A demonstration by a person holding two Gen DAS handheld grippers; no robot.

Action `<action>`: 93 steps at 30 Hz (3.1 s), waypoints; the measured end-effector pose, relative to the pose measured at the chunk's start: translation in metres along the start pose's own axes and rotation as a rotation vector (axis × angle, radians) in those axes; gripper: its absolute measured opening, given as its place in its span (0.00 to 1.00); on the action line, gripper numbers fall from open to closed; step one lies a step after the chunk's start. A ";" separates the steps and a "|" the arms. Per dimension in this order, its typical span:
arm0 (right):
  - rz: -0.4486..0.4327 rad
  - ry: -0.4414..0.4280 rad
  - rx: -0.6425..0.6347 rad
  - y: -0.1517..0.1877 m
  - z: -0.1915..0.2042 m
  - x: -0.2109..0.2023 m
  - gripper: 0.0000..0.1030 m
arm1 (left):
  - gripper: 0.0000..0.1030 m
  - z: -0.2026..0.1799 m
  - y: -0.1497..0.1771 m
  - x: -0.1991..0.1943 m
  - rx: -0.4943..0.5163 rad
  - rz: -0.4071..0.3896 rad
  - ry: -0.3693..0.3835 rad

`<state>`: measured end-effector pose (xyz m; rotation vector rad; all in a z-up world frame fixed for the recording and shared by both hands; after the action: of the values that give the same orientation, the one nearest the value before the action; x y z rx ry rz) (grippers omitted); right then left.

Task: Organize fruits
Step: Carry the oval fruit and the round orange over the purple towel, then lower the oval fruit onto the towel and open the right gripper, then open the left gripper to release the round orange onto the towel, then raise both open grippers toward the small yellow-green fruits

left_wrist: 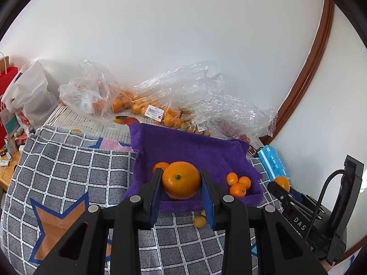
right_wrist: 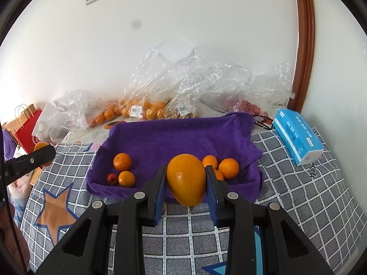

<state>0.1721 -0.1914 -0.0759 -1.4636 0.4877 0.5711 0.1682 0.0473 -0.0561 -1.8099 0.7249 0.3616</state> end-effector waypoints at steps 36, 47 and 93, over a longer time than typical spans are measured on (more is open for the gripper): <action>0.203 -0.038 -0.021 0.019 0.005 0.145 0.31 | 0.29 0.048 -0.006 0.102 -0.046 0.138 -0.024; 0.173 -0.062 -0.004 0.016 -0.001 0.138 0.40 | 0.29 0.041 0.012 0.135 -0.037 0.225 -0.040; 0.202 -0.131 0.010 0.071 0.029 0.087 0.34 | 0.45 0.093 0.105 0.047 -0.012 0.177 -0.199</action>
<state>0.1943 -0.1555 -0.1843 -1.3657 0.5376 0.8185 0.1472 0.0974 -0.1937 -1.6961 0.7451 0.6551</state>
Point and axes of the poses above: each gripper's, at about its wrist camera, not at the fingertips, and x roughly the way its jaws point, z to its left, y to its underside, the point moved 3 cm from there along x, roughly the way its jaws point, and after that the axes turned 2 degrees about x, right-handed, at the moved point
